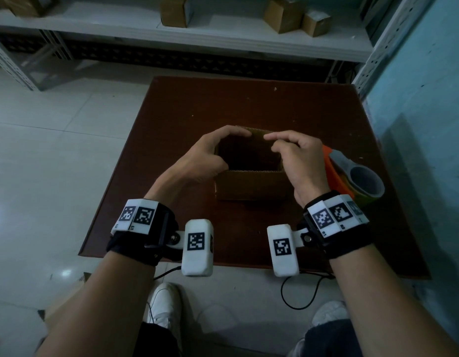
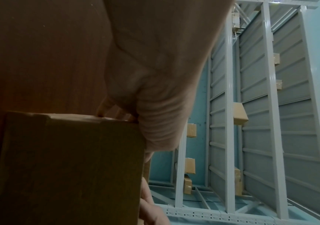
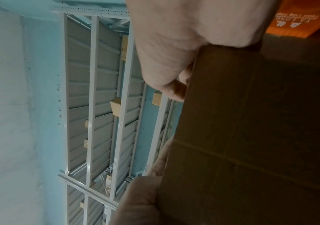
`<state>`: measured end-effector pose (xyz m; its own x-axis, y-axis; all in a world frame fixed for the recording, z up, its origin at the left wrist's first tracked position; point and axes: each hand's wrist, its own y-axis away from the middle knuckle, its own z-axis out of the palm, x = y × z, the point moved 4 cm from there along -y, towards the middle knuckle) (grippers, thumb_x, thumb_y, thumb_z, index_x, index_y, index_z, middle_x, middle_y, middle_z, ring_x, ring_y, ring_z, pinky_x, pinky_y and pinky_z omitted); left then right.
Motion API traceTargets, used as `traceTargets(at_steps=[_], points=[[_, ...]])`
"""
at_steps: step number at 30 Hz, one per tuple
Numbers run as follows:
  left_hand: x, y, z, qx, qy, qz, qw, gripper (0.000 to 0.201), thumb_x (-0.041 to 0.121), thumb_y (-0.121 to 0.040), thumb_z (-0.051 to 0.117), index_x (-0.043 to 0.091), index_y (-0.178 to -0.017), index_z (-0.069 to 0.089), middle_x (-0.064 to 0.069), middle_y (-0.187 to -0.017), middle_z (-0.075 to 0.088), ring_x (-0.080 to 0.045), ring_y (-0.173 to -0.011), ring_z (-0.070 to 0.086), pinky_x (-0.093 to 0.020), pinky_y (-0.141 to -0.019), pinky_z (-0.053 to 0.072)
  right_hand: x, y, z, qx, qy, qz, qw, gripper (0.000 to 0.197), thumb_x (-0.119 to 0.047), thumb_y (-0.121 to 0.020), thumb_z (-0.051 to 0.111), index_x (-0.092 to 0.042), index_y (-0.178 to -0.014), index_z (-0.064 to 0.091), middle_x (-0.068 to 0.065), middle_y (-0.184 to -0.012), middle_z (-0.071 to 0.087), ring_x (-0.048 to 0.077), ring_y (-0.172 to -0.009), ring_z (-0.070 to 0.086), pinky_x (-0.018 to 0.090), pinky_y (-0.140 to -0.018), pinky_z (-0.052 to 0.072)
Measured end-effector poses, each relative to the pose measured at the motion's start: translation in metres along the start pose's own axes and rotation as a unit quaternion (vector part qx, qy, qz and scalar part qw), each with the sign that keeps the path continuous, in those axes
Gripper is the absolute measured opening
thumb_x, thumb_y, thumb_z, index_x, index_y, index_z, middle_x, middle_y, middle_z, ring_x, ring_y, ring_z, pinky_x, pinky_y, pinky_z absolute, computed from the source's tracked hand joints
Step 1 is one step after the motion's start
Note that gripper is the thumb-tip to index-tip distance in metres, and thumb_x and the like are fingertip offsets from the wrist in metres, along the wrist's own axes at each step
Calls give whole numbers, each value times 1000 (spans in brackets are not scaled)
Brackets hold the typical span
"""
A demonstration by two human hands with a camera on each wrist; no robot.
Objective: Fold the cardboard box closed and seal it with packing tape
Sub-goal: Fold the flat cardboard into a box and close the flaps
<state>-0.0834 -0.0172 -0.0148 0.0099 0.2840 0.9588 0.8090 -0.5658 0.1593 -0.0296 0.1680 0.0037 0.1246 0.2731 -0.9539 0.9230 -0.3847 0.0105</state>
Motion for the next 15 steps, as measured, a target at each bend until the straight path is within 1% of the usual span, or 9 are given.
traceTargets(at_steps=[1, 2, 4, 5, 7, 10, 13, 14, 15], points=[[0, 0, 0, -2, 2, -2, 1000, 78, -23, -81, 55, 28, -139, 56, -11, -138, 51, -40, -112, 65, -42, -72, 60, 0, -1, -1, -5, -3, 2, 1000, 27, -5, -91, 59, -20, -97, 80, -15, -91, 72, -21, -70, 56, -1, -66, 40], [0, 0, 0, -4, 6, -5, 1000, 78, -23, -81, 54, 29, -139, 56, -10, -137, 52, -42, -110, 65, -42, -71, 59, 0, -2, -2, -10, -7, 6, 1000, 28, -5, -91, 58, -21, -94, 81, -16, -93, 73, -21, -78, 57, 2, -72, 38], [0, -1, 1, -6, 13, -6, 1000, 78, -25, -81, 51, 28, -139, 57, -10, -136, 52, -45, -110, 64, -41, -68, 57, 0, -3, -3, -20, -16, 13, 1000, 30, -4, -90, 56, -22, -89, 81, -18, -97, 74, -16, -96, 57, 8, -80, 31], [1, -1, 1, -7, 15, -5, 1000, 78, -25, -81, 50, 27, -139, 57, -10, -136, 53, -46, -110, 64, -40, -67, 56, 0, -4, -4, -16, -16, 14, 1000, 31, -5, -89, 56, -22, -88, 81, -17, -97, 75, -14, -99, 58, 9, -82, 32], [1, 0, 2, -11, 23, -5, 1000, 79, -27, -80, 49, 25, -139, 57, -11, -134, 54, -50, -109, 63, -42, -65, 55, 1, -3, -6, 3, -7, 13, 1000, 29, -7, -89, 56, -22, -85, 82, -16, -95, 76, -12, -97, 60, 12, -85, 35], [0, 0, 3, -22, 18, 0, 1000, 82, -28, -78, 50, 24, -142, 54, -14, -134, 53, -52, -106, 63, -40, -62, 53, 1, -2, -5, 28, 11, 4, 1000, 28, -10, -89, 57, -21, -84, 82, -14, -92, 76, -8, -98, 62, 23, -99, 41], [2, 1, 3, -22, 8, 3, 1000, 83, -28, -78, 51, 25, -142, 52, -12, -136, 48, -46, -111, 62, -29, -59, 56, -1, -1, -2, 33, 15, -3, 999, 29, -9, -89, 56, -21, -85, 82, -13, -94, 76, -6, -100, 62, 35, -109, 40], [2, 1, 4, -24, 6, 8, 1000, 82, -29, -78, 51, 24, -142, 52, -12, -137, 46, -44, -112, 61, -26, -58, 57, -1, -1, -2, 30, 10, -1, 999, 30, -8, -89, 55, -21, -85, 82, -13, -94, 76, -8, -98, 62, 36, -110, 40], [3, 1, 4, -25, 5, 12, 1000, 82, -29, -78, 52, 23, -142, 51, -12, -139, 45, -42, -114, 60, -25, -58, 57, -2, -1, -2, 24, 6, 1, 1000, 31, -7, -88, 54, -21, -86, 82, -13, -94, 76, -10, -95, 61, 36, -110, 40]])
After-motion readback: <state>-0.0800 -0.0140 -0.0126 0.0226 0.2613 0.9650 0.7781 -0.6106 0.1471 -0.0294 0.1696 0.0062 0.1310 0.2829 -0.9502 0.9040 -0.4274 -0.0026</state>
